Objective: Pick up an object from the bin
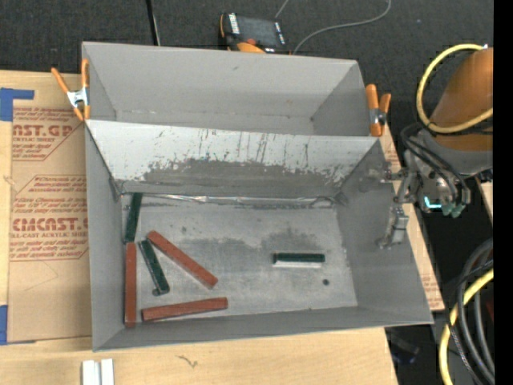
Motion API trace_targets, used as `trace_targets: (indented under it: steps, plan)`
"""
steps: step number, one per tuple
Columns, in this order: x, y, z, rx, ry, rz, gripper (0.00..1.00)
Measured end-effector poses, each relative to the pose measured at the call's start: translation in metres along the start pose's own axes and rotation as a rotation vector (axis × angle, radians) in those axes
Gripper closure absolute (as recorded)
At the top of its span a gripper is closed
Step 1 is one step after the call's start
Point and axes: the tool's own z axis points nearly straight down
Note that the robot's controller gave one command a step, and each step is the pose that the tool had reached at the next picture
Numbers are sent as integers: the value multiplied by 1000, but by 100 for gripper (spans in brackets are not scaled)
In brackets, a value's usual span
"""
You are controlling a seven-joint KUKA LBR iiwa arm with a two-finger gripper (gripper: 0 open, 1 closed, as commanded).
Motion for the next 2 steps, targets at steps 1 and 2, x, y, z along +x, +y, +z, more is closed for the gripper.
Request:
trace_targets:
  steps: [1,2]
  plan:
    - [34,100,161,-3,3,64,0]
    - [31,96,156,0,-4,67,100]
